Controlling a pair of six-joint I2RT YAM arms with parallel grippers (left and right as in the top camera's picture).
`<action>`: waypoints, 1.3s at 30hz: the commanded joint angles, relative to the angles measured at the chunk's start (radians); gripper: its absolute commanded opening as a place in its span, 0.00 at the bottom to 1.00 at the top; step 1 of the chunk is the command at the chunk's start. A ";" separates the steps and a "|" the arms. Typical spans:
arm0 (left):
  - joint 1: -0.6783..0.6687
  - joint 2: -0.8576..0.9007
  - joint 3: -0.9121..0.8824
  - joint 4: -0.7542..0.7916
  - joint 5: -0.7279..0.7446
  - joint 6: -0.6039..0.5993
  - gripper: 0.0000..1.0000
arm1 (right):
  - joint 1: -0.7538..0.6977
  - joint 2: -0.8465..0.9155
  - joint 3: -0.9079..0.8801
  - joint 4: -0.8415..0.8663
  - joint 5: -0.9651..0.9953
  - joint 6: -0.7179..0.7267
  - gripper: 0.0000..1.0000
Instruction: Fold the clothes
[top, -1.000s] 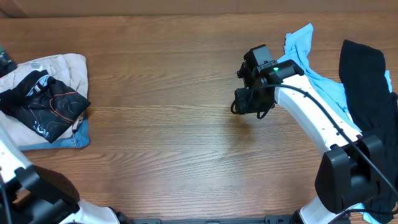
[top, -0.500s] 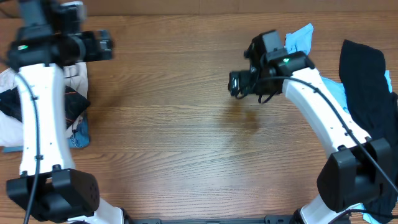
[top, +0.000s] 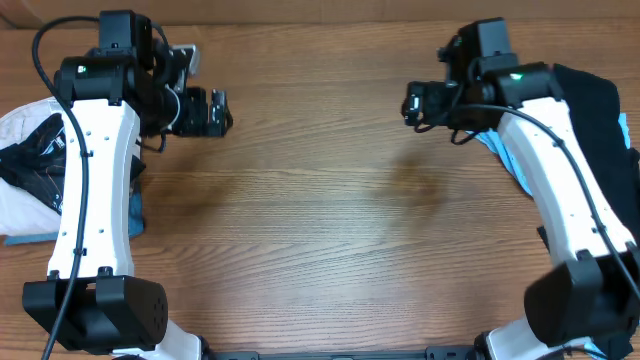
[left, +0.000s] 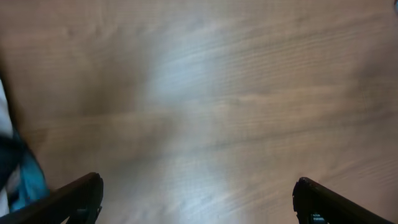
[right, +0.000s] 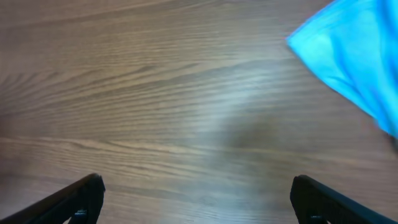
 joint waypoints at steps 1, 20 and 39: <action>0.004 -0.033 0.011 -0.069 -0.061 0.009 1.00 | -0.002 -0.119 0.023 -0.042 0.077 0.039 1.00; 0.004 -0.774 -0.579 0.217 -0.251 -0.025 1.00 | 0.000 -0.800 -0.608 0.186 0.153 0.073 1.00; 0.004 -1.069 -0.820 0.245 -0.250 -0.040 1.00 | 0.000 -1.007 -0.742 0.061 0.184 0.072 1.00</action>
